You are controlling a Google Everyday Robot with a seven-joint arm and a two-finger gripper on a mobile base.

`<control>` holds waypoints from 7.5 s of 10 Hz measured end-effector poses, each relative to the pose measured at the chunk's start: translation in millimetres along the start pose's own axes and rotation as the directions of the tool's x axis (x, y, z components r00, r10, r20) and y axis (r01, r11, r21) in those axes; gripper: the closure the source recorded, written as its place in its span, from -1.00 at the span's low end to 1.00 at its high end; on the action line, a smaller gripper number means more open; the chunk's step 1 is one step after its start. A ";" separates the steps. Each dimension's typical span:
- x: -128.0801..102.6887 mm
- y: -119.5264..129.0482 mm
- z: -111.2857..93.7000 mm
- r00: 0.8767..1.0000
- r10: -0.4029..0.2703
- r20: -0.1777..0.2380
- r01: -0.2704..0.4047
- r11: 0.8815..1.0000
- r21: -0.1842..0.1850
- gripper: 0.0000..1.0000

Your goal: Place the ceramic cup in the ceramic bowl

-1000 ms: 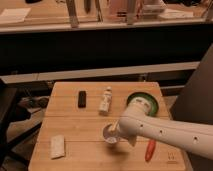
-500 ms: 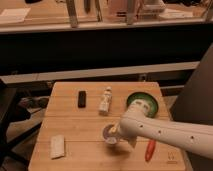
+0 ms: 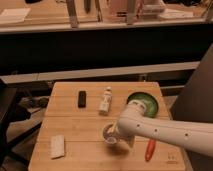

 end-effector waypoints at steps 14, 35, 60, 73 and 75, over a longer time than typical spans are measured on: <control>17.9 3.8 5.9 0.999 0.027 0.020 -0.027 0.999 0.017 0.93; 94.1 29.9 -40.7 0.997 0.066 0.039 -0.068 0.997 0.045 0.99; 197.3 29.3 -54.9 0.992 0.125 0.022 -0.125 0.992 0.030 0.99; 212.5 36.0 -56.5 0.995 0.101 0.016 -0.101 0.994 0.039 -0.06; 213.6 35.9 -58.4 0.995 0.094 0.014 -0.095 0.995 0.043 -0.36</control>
